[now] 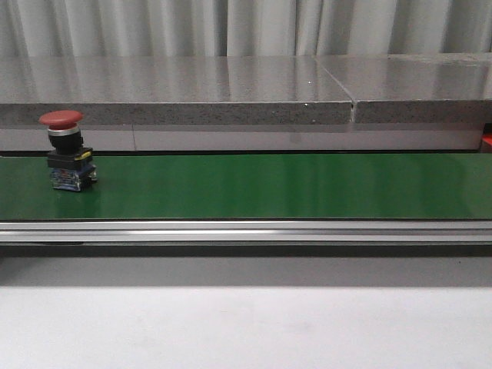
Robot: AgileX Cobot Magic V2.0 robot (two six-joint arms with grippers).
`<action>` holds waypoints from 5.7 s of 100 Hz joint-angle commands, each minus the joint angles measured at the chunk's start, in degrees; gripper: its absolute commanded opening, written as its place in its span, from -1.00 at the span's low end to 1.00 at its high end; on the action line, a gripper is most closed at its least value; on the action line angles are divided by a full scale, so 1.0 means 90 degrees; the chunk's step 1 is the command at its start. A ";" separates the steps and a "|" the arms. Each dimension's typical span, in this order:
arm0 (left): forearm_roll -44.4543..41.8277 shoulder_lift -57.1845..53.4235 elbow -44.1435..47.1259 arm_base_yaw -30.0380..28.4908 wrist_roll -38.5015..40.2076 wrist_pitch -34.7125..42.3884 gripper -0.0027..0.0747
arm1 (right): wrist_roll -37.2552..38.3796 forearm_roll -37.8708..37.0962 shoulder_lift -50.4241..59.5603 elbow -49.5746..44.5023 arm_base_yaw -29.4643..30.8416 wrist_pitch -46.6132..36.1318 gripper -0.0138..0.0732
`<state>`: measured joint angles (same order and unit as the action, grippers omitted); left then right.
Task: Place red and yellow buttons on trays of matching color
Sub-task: 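Grasp a yellow-capped button from the cluster with the left gripper, then set the yellow button on the belt and open the left gripper, then lower the right gripper onto the red button at the belt's end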
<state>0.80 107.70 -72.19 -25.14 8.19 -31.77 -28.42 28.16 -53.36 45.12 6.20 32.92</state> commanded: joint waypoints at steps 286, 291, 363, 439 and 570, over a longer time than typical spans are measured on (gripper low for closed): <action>0.0453 -0.3611 0.0998 0.3101 -0.0831 0.0578 0.59 | -0.0053 0.0106 0.0102 0.0165 -0.0009 -0.0307 -0.84; 0.0453 -0.3833 0.1034 0.3147 -0.0831 0.0590 0.59 | -0.0053 0.0106 0.0102 0.0165 -0.0009 -0.0307 -0.84; 0.0550 -0.8435 0.3993 0.3256 -0.0831 0.0682 0.56 | -0.0053 0.0106 0.0102 0.0165 -0.0009 -0.0307 -0.84; 0.0690 -0.9820 0.4862 0.3256 -0.0831 0.0596 -0.98 | -0.0053 0.0216 0.0102 0.0165 -0.0009 -0.0089 -0.84; 0.0690 -0.9820 0.4862 0.3256 -0.0831 0.0596 -0.98 | -0.1109 0.0740 -0.1728 0.0855 -0.0733 0.0611 0.78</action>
<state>6.23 18.92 -26.93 3.73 0.67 -30.60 -36.85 33.01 -67.11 50.57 1.07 42.28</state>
